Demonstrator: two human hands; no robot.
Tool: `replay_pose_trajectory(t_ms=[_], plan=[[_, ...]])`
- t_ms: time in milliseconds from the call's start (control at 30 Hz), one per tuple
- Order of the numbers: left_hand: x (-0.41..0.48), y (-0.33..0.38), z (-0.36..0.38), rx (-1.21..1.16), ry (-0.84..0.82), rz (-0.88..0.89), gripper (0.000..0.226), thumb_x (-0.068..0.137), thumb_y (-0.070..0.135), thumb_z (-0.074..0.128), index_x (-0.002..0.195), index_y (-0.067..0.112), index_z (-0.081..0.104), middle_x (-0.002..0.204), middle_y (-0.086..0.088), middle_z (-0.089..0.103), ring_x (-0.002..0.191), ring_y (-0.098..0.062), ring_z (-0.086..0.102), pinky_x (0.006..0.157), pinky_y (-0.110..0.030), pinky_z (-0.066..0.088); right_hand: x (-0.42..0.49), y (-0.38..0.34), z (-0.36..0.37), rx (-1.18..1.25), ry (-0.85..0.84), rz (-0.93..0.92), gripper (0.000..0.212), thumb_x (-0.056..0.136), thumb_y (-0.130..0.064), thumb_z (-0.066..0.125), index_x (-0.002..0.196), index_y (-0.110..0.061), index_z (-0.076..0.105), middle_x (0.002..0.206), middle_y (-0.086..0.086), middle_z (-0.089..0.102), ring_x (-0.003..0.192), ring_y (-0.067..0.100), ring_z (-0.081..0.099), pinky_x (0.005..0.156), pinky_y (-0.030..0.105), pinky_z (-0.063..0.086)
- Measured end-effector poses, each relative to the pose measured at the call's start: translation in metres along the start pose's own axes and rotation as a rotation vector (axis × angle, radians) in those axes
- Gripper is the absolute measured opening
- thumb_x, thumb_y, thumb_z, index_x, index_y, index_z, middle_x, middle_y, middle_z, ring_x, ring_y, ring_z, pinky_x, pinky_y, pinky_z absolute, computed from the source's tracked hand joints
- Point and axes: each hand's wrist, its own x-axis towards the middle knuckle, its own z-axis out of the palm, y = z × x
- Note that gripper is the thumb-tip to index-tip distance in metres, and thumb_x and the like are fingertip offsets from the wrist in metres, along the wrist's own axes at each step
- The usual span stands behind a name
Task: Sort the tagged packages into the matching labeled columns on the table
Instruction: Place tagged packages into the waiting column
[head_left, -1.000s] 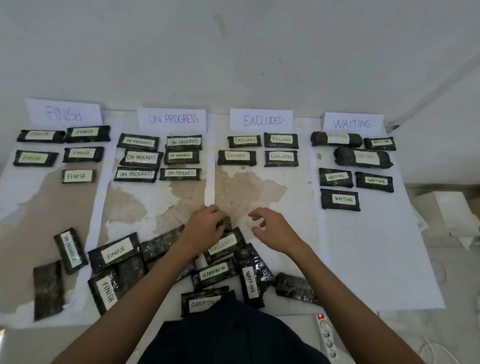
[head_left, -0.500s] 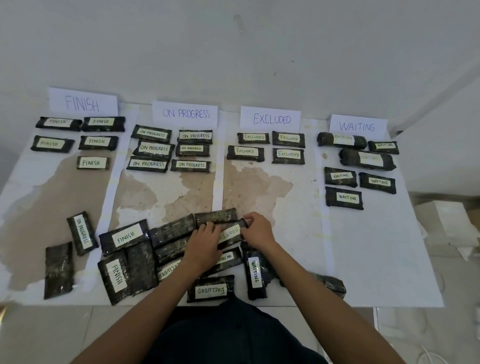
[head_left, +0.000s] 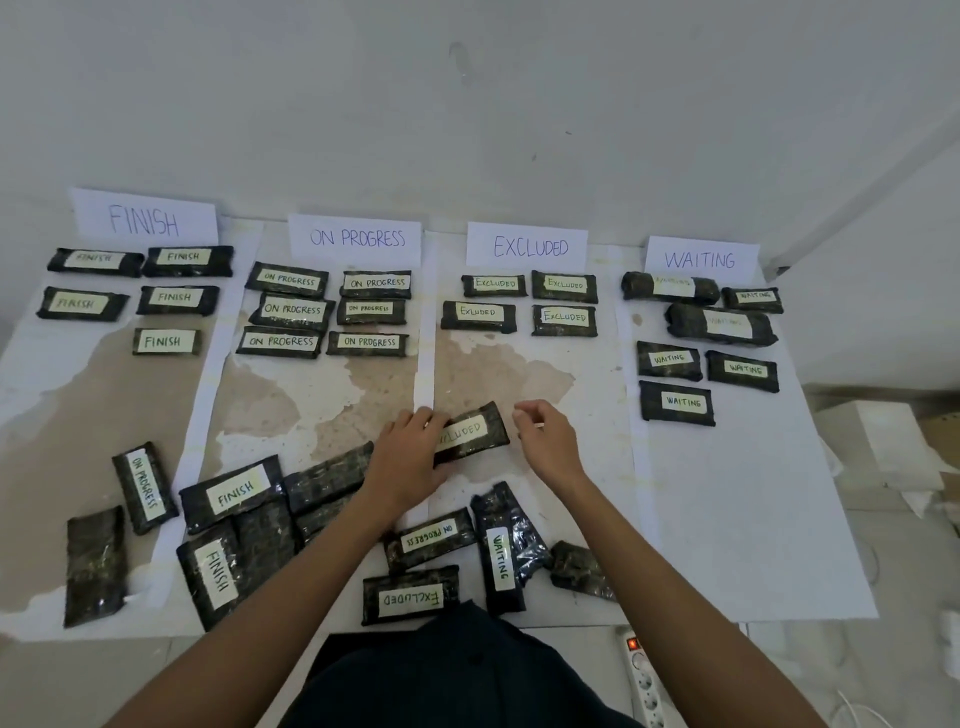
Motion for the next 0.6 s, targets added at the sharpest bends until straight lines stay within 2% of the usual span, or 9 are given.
replay_pose_trajectory(t_ms=[100,233,400,600], plan=[[0.025,0.000,-0.009,0.032,-0.002,0.015,0.057,0.075,0.029,0.067,0.127,0.015,0.049,0.119,-0.005,0.056,0.106,-0.028,0.050,0.090,-0.040,0.041,0.007,0.000,-0.007,-0.074,0.017,-0.061,0.028,0.097,-0.026,0.048,0.119,-0.013,0.058,0.113,0.002,0.059,0.098,0.013,0.055,0.086,0.024,0.042],[0.061,0.000,-0.016,0.086,-0.022,0.025,0.057,0.080,0.032,0.065,0.131,0.018,0.046,0.124,-0.004,0.053,0.110,-0.027,0.047,0.093,-0.039,0.038,0.019,0.006,-0.009,-0.146,-0.009,-0.104,0.031,0.096,-0.024,0.050,0.123,-0.012,0.055,0.121,0.007,0.056,0.108,0.017,0.054,0.092,0.027,0.044],[0.108,-0.004,-0.014,0.146,-0.074,0.026,0.056,0.087,0.018,0.057,0.139,0.017,0.037,0.134,-0.004,0.046,0.118,-0.028,0.040,0.099,-0.040,0.034,0.041,0.010,-0.009,-0.176,-0.038,-0.109,0.032,0.094,-0.023,0.053,0.125,-0.013,0.053,0.125,0.006,0.053,0.110,0.015,0.052,0.094,0.023,0.042],[0.145,-0.008,-0.002,0.181,-0.138,0.017,0.058,0.089,0.018,0.055,0.142,0.016,0.033,0.136,-0.005,0.043,0.123,-0.029,0.036,0.100,-0.039,0.032,0.064,0.012,-0.008,-0.177,-0.062,-0.103,0.033,0.093,-0.018,0.053,0.125,-0.014,0.053,0.127,0.004,0.051,0.108,0.013,0.051,0.092,0.021,0.042]])
